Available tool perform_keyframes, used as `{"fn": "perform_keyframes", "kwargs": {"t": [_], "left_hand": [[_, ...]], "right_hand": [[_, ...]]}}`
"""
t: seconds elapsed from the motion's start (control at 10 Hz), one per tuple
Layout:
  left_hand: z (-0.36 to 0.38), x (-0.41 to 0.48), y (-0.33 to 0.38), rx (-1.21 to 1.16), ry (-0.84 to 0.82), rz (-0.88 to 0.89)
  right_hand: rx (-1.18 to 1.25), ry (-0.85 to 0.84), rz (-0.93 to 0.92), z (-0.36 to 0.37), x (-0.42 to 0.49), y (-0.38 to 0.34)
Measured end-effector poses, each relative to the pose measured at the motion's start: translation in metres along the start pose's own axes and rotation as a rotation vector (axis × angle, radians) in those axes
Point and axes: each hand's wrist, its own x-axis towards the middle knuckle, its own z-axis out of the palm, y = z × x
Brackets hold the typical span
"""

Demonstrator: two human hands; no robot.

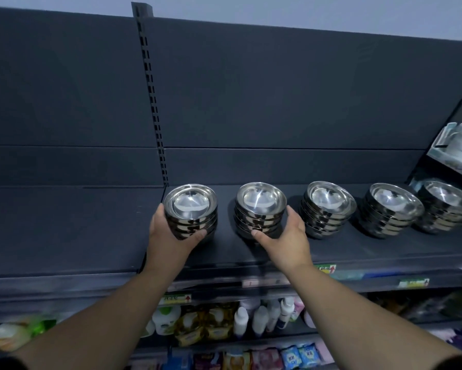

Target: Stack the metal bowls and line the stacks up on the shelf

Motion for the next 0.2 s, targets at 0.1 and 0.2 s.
{"fn": "perform_keyframes", "kwargs": {"t": [0.1,0.2], "left_hand": [[-0.006,-0.007,-0.001,0.091,0.012,-0.005],[-0.012,-0.023,0.002,0.292,-0.022,0.001]], "right_hand": [[-0.152,-0.067,0.001,-0.012,-0.008,0.001],[-0.328,-0.142,-0.012,-0.028,-0.025,0.001]]}}
